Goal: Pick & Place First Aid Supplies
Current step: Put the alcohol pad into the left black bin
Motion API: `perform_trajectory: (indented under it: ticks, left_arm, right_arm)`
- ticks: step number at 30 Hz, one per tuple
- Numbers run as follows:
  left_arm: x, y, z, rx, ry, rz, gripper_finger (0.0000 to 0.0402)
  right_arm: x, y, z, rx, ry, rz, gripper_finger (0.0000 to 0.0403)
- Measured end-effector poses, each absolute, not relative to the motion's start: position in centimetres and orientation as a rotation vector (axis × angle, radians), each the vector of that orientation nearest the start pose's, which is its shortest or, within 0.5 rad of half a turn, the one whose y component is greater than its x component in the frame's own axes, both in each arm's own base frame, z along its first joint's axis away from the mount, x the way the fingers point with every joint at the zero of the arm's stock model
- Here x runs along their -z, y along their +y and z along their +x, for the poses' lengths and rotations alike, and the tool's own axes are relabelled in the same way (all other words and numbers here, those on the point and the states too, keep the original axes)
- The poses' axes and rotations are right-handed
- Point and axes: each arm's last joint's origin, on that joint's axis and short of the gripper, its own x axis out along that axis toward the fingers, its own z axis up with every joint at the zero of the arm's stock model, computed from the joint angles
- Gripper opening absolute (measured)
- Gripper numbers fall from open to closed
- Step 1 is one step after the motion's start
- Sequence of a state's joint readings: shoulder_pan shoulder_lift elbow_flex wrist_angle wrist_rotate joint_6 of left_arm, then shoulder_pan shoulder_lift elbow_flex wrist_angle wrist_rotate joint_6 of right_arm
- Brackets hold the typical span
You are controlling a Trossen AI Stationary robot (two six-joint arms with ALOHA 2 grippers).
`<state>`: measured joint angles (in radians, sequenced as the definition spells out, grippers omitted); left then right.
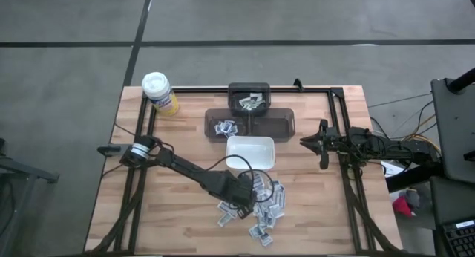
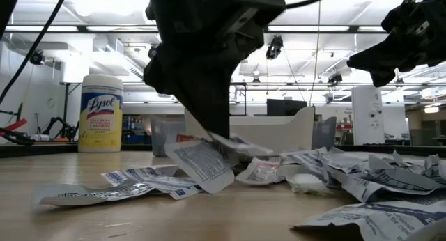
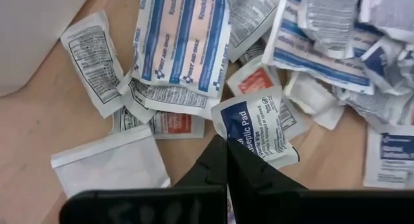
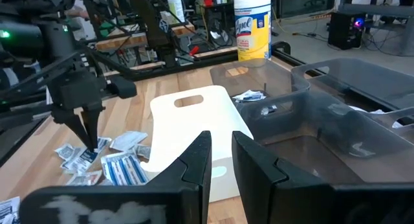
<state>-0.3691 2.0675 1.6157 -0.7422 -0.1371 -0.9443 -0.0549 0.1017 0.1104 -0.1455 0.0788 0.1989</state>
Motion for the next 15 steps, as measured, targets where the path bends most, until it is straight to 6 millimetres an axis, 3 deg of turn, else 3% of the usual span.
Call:
perform_trajectory:
  ticks: [10, 15]
  left_arm:
    - [-17.5, -15.0, 40.1, -0.375, 1.171, -0.521, 0.0000]
    - [-17.6, -15.0, 40.1, -0.380, 1.164, -0.535, 0.0000]
  right_arm:
    - [-17.9, -0.8, 9.7, 0.146, 0.124, 0.196, 0.0059]
    - [-17.9, -0.8, 9.7, 0.147, 0.124, 0.196, 0.0059]
